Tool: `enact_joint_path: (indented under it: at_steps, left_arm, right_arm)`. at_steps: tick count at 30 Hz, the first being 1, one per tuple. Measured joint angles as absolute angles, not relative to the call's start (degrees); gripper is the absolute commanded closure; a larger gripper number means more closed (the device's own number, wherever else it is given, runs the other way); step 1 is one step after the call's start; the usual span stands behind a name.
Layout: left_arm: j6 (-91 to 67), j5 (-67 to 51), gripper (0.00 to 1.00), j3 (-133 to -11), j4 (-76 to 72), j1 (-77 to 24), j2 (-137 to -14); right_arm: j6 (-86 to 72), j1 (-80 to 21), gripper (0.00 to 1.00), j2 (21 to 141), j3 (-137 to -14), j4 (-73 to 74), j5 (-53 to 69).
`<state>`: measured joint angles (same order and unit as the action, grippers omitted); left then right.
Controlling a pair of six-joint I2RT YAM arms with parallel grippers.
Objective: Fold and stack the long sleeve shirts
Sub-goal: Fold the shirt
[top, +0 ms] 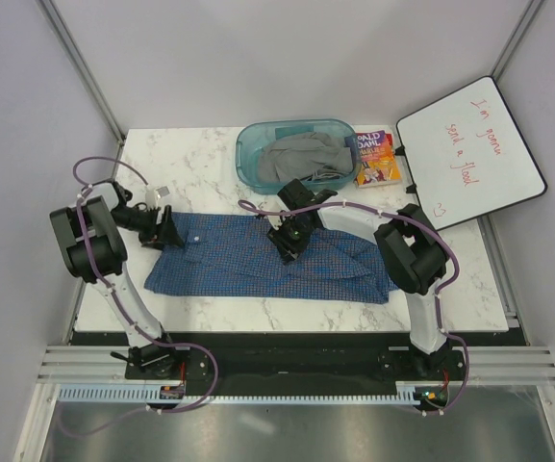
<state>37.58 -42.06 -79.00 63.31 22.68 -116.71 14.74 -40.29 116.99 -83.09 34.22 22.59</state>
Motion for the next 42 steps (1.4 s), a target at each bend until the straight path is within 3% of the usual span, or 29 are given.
enact_joint_path:
  at_steps: [6,11,14,15,16,27,32,42]
  left_arm:
    - [37.6,-41.6,0.45,-78.5,62.4,19.3,-117.3]
    - [37.5,-42.0,0.51,-77.9,61.8,18.4,-117.5]
    - [37.1,-42.6,0.74,-77.6,61.6,17.7,-117.5]
    - [36.9,-42.8,0.90,-77.5,61.5,17.5,-117.5]
    - [36.7,-43.0,0.97,-77.5,61.5,17.3,-117.5]
    - [35.4,-43.7,0.98,-77.7,63.9,16.8,-113.8]
    - [33.0,-42.5,0.98,-78.8,65.4,14.4,-108.7]
    - [21.7,-36.2,0.98,-82.5,65.9,-0.1,-102.7]
  right_arm:
    - [14.8,-40.3,0.60,117.0,-83.1,34.2,22.6]
    - [14.8,-40.4,0.60,117.0,-83.1,34.2,22.6]
    - [14.8,-40.4,0.60,117.0,-83.1,34.2,22.5]
    - [14.8,-40.4,0.60,117.0,-83.1,34.2,22.5]
    - [14.7,-40.4,0.59,117.0,-83.1,34.2,22.5]
    - [12.9,-39.8,0.54,111.9,-83.1,37.5,25.4]
    - [12.8,-34.6,0.55,105.9,-82.9,40.3,28.8]
    - [13.2,-28.4,0.60,108.7,-79.1,44.2,32.2]
